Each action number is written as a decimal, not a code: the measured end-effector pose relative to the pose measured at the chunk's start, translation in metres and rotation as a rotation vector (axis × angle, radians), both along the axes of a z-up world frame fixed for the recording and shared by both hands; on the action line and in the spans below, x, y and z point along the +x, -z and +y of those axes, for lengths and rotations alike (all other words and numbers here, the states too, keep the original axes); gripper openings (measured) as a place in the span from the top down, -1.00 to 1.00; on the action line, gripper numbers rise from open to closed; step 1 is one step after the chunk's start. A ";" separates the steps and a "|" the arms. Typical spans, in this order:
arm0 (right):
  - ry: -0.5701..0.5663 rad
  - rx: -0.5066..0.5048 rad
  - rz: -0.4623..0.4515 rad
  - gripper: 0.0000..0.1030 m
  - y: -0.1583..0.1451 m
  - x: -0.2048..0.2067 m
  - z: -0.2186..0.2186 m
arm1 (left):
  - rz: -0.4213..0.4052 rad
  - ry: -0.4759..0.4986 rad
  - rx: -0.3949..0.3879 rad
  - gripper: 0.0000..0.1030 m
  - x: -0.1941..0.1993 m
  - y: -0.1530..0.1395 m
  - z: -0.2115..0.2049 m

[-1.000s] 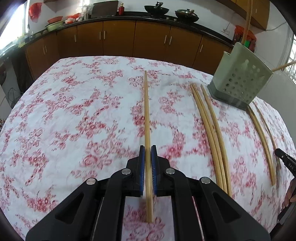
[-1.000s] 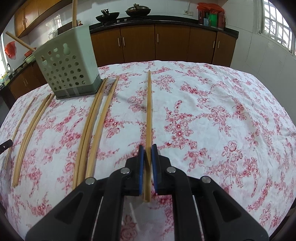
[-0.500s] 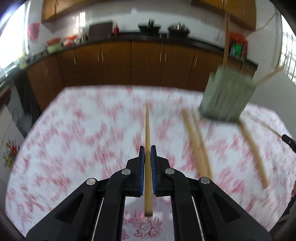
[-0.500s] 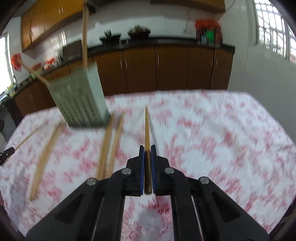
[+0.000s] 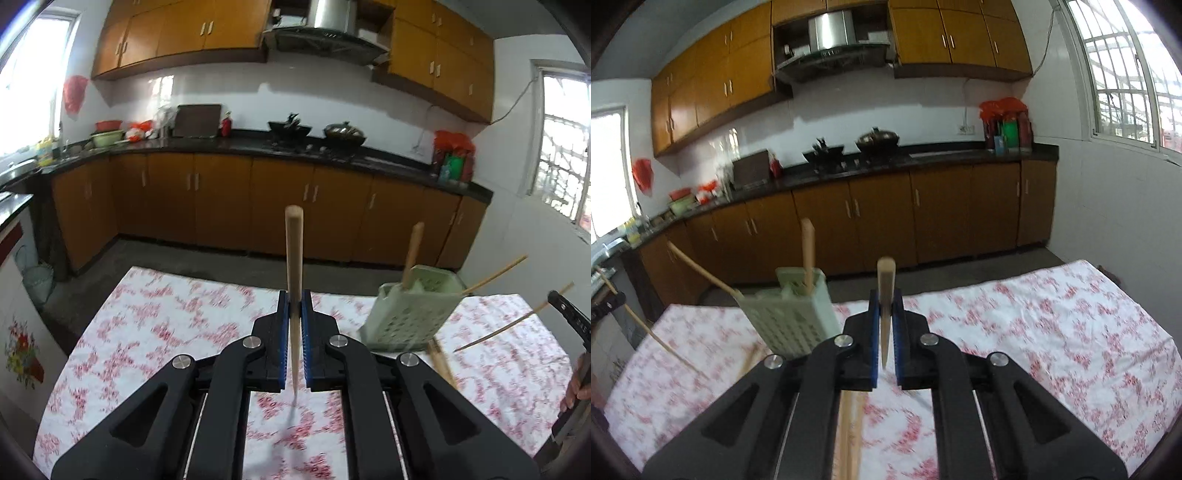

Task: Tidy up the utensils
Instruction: 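Lift both chopsticks upright and carry them over the green holder, then drop both chopsticks into the green holder by opening both tools, then return both tools to the table and close each on another chopstick, then hold the grasped chopsticks closed in both tools above the cloth, then lift both chopsticks upright and carry them over the green holder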

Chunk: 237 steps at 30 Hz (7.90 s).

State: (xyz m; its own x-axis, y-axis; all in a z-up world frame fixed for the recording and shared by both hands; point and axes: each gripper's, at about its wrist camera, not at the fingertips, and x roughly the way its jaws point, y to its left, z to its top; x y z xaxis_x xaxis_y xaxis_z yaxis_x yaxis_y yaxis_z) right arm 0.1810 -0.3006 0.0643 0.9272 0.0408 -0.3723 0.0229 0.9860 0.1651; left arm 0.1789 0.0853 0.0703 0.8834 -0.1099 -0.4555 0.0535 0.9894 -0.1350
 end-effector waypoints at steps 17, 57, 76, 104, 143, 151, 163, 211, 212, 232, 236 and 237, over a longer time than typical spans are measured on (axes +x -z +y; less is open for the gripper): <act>-0.156 0.059 -0.201 0.85 -0.096 0.001 0.036 | -0.293 0.139 -0.106 0.86 0.002 -0.107 -0.069; -0.094 0.067 0.466 0.71 0.136 0.035 0.009 | -0.084 0.002 -0.043 0.53 -0.007 0.005 -0.045; -0.017 -0.051 0.543 0.84 0.181 0.031 0.021 | 0.405 0.109 -0.059 0.66 0.005 0.162 -0.059; 0.024 -0.109 0.495 0.83 0.183 0.033 0.007 | 0.412 -0.016 0.047 0.84 0.028 0.175 -0.040; 0.038 -0.097 0.477 0.81 0.185 0.035 0.003 | 0.398 -0.059 -0.038 0.83 0.031 0.176 -0.018; 0.038 -0.097 0.477 0.81 0.185 0.035 0.003 | 0.398 -0.058 -0.037 0.83 0.031 0.176 -0.018; 0.037 -0.098 0.478 0.81 0.185 0.035 0.002 | 0.398 -0.058 -0.039 0.83 0.031 0.176 -0.018; 0.035 -0.018 -0.007 0.84 0.002 -0.011 -0.010 | 0.025 0.073 0.011 0.85 -0.004 0.005 -0.025; 0.023 -0.011 -0.019 0.84 -0.005 -0.013 -0.010 | 0.015 0.086 0.008 0.85 -0.005 -0.001 -0.027; -0.168 0.015 -0.164 0.84 -0.089 0.002 0.034 | -0.342 0.133 -0.086 0.85 0.007 -0.099 -0.099; -0.167 0.019 -0.100 0.84 -0.076 0.031 0.034 | -0.386 0.095 -0.071 0.85 0.026 -0.090 -0.115; -0.167 0.030 -0.087 0.84 -0.072 0.035 0.034 | -0.388 0.091 -0.067 0.85 0.030 -0.086 -0.118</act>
State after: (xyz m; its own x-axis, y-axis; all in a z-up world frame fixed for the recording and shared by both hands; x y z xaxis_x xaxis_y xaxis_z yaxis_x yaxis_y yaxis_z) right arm 0.2162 -0.2662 0.1368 0.9351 0.2069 -0.2878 -0.1564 0.9695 0.1886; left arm 0.2087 -0.0329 0.1564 0.9737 -0.2138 -0.0793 0.2002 0.9679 -0.1518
